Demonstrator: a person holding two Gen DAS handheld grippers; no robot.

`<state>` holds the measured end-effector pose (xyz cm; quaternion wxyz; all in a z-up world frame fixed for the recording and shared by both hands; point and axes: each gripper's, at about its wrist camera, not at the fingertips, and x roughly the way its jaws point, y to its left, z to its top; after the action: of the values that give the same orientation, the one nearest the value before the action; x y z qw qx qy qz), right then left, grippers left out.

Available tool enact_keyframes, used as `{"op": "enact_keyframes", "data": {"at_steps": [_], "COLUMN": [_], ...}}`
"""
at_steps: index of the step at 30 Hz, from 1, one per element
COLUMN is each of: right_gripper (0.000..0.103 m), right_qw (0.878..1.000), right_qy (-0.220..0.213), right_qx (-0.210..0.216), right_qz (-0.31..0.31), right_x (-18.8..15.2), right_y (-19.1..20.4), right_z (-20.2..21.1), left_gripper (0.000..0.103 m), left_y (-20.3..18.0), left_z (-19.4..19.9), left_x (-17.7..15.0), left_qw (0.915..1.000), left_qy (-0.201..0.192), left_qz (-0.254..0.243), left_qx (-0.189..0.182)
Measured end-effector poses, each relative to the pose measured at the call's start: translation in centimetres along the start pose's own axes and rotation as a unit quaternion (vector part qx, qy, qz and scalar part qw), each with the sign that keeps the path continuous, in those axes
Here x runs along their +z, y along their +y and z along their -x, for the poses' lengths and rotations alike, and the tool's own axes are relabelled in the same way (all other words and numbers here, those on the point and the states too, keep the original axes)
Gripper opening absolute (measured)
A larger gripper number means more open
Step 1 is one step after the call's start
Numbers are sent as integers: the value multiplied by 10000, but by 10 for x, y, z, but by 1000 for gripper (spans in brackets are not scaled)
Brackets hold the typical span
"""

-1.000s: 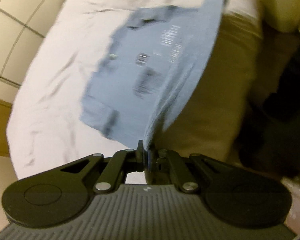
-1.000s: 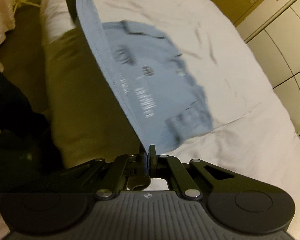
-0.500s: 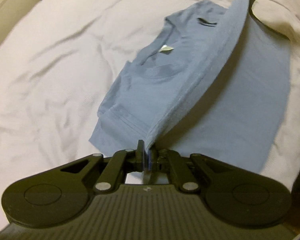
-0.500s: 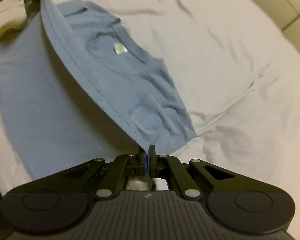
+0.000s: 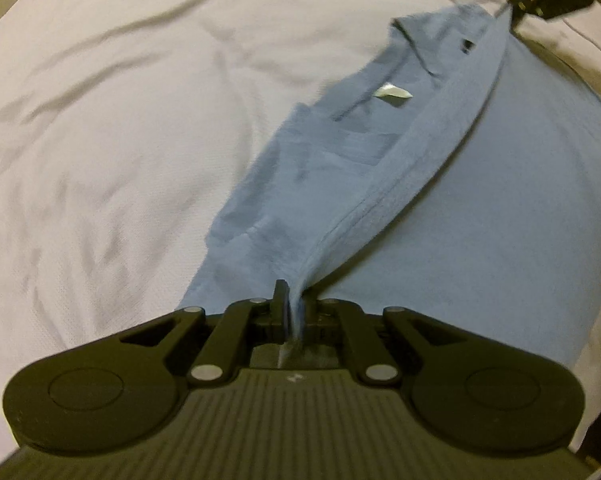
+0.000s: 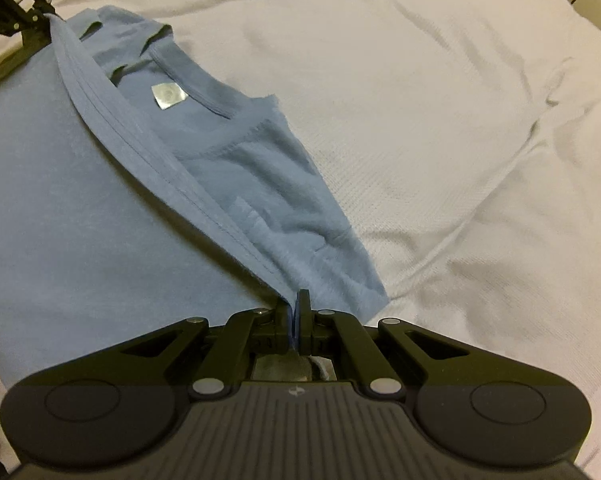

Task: Fold clothes
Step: 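Fold the T-shirt lengthwise with the left gripper while the right gripper holds the other edge, then lay the folded edge down and open both grippers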

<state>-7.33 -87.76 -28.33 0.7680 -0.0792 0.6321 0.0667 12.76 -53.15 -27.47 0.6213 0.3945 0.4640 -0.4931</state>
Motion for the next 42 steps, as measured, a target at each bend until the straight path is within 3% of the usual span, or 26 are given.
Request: {"op": "enact_keyframes", "data": {"at_steps": [5,8,12,14,18,30,31,33,38,42], "right_gripper": [0,16,20,21,23,32,32,33,40,41], "right_qw": [9995,9974,9900,9843,9746,9633,9634,9646,9704,9752], "right_qy": [-70,-210,-601,-774,-855,-914,-918,-953,-934,-947], "right_qx": [127,42,-65,-189,-21,107,101,81,101,-87], "right_qz": [-273,-690,-1275,-1574,-2069,-2521,-2518,-2456,-2226,-1997], "right_x": [-4,-11,-25,-32,-48,-51,-50,-48,-44,-38], "right_y": [-13,-25,-33,-35,-37,-32,-32,-31,-28,-25], "right_z": [-8,-5,10,17,18,8,7,9,6,4], "left_gripper": [9,26,25,25,27,29,26,1,0,0], "left_y": [14,28,52,61,65,52,51,48,36,32], "left_z": [-6,0,21,32,44,2,2,5,13,24], "left_x": [1,-3,-14,-24,-43,-40,-39,-37,-37,-40], "left_qw": [9990,9954,9832,9760,9650,9677,9685,9716,9791,9784], "left_qy": [-42,-190,-487,-595,-737,-524,-528,-548,-670,-953], "left_qz": [440,911,1683,2024,2485,2462,2430,2300,1918,1818], "left_qx": [51,228,517,545,399,116,121,87,135,250]}}
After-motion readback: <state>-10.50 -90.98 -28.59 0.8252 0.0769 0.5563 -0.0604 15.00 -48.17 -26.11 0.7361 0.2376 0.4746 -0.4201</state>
